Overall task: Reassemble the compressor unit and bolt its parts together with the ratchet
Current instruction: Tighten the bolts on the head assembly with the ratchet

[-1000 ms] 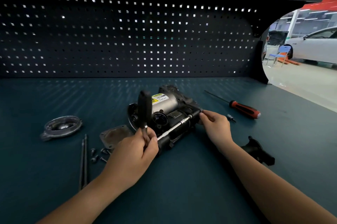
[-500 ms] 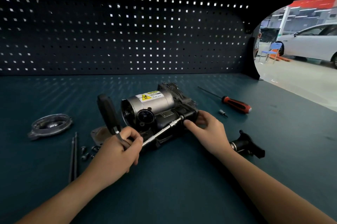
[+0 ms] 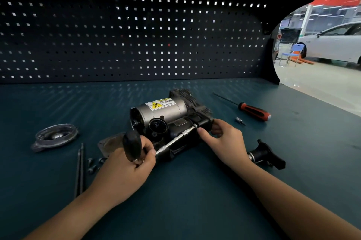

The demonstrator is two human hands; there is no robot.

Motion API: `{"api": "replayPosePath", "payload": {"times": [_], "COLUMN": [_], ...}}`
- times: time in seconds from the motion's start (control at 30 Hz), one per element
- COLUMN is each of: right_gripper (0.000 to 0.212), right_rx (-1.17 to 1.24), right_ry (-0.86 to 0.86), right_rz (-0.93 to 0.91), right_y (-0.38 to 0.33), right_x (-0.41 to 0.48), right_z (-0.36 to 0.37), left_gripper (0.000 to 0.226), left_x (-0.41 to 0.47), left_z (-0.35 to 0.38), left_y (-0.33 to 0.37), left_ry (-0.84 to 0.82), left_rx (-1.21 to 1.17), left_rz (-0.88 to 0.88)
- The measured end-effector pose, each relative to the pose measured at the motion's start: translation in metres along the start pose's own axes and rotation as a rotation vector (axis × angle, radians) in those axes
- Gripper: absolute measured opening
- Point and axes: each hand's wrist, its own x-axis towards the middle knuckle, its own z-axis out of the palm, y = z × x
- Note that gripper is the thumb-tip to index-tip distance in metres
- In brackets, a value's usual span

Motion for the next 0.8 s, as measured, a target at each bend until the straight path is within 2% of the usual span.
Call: {"api": "replayPosePath", "payload": {"times": [0.17, 0.33, 0.43, 0.57, 0.67, 0.73, 0.8], "right_gripper": [0.057, 0.062, 0.061, 0.060, 0.061, 0.060, 0.060], "right_rx": [-0.037, -0.101, -0.111, -0.139, -0.145, -0.144, -0.131], "right_ry": [-0.011, 0.019, 0.019, 0.017, 0.017, 0.018, 0.018], "right_rz": [-0.017, -0.062, -0.084, -0.086, -0.081, -0.079, -0.072], "right_y": [-0.003, -0.001, -0.002, -0.002, -0.002, -0.003, -0.003], "right_x": [-0.001, -0.001, 0.000, 0.001, 0.000, 0.000, 0.001], "right_z": [0.000, 0.000, 0.001, 0.001, 0.001, 0.001, 0.001], "left_gripper": [0.016, 0.002, 0.016, 0.005, 0.021, 0.036, 0.035], "left_x": [0.001, 0.001, 0.000, 0.001, 0.005, 0.006, 0.005], "left_z": [-0.001, -0.001, -0.001, 0.004, 0.007, 0.008, 0.010], "left_y": [-0.001, 0.000, 0.002, -0.001, -0.001, 0.002, 0.002], "left_ry": [0.012, 0.005, 0.021, 0.168, 0.251, 0.226, 0.190], "left_rx": [0.037, 0.097, 0.113, 0.053, 0.030, -0.053, -0.100], "left_rz": [0.033, 0.057, 0.051, -0.035, -0.037, -0.019, -0.030]}}
